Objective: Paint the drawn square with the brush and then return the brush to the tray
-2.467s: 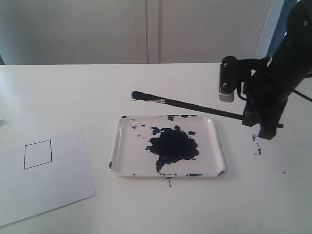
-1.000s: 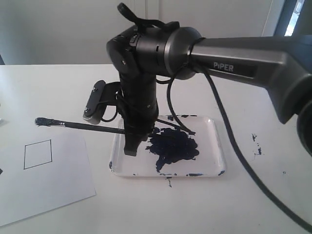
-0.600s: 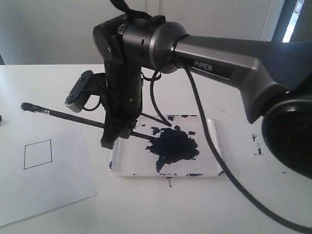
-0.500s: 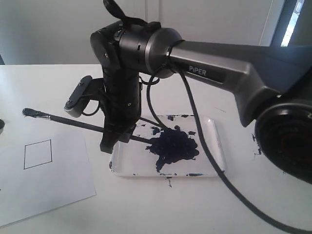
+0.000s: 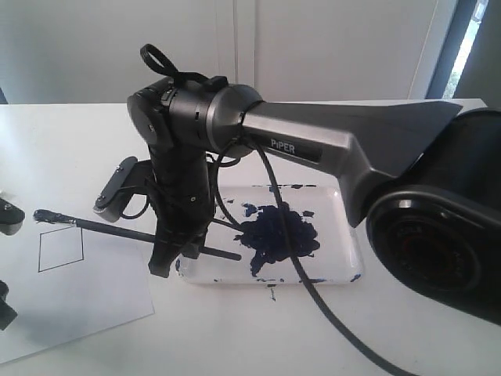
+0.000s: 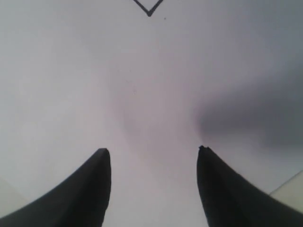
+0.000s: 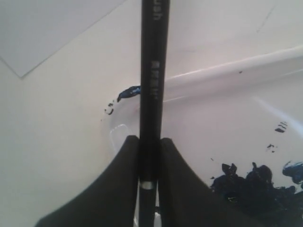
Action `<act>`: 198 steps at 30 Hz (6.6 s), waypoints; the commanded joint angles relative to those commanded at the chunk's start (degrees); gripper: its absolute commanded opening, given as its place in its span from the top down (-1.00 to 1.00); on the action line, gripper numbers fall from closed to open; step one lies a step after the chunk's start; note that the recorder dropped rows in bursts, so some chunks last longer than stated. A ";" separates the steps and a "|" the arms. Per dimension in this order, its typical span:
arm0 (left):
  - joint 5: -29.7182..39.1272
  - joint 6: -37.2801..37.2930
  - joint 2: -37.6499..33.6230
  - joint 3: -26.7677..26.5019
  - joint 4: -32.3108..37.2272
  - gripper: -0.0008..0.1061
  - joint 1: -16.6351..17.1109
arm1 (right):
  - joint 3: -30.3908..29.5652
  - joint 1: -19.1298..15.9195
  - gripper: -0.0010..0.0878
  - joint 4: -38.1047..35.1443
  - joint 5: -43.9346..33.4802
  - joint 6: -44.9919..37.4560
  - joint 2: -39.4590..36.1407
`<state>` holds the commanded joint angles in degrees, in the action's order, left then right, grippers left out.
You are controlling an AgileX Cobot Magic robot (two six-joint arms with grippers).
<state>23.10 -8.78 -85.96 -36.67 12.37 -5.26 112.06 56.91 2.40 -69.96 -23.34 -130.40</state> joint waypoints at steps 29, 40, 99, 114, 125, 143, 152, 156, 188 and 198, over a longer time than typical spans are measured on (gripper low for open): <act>3.86 4.50 -0.16 0.00 4.37 0.11 3.72 | -0.22 0.46 0.98 -2.82 0.00 4.02 1.51; 0.69 3.96 -1.08 0.00 -0.31 -0.02 6.24 | -0.22 0.46 0.98 -3.51 0.00 4.02 1.51; -0.97 4.01 -3.74 0.00 -1.69 -0.02 6.24 | -4.19 6.45 0.98 14.06 0.00 4.15 0.01; -1.08 4.01 -3.74 0.00 -1.69 -0.02 6.24 | -4.37 6.45 0.98 14.00 0.00 3.79 -0.08; -1.08 4.01 -3.74 0.00 -1.69 -0.02 6.24 | -5.54 6.45 0.98 18.41 0.00 5.23 -1.11; -0.85 4.01 -3.74 0.00 -1.69 -0.02 6.24 | -5.54 6.45 0.98 23.96 0.00 8.65 -1.11; -0.74 4.01 -3.74 0.00 -1.69 -0.02 6.24 | -5.54 6.45 0.98 26.34 0.00 9.25 -1.11; -0.74 4.01 -3.74 0.00 -1.69 -0.02 6.24 | -5.54 6.45 0.98 28.36 0.32 10.80 -1.11; -0.84 4.01 -3.74 0.00 -1.69 -0.02 6.24 | -5.54 6.97 0.98 30.38 2.68 10.88 -1.11; -0.84 4.01 -3.74 0.00 -1.69 -0.02 6.24 | -5.54 8.03 0.98 29.24 2.41 8.12 -1.11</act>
<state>22.25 -4.77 -89.70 -36.67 10.68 0.97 106.53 64.94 31.64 -67.55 -15.22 -131.50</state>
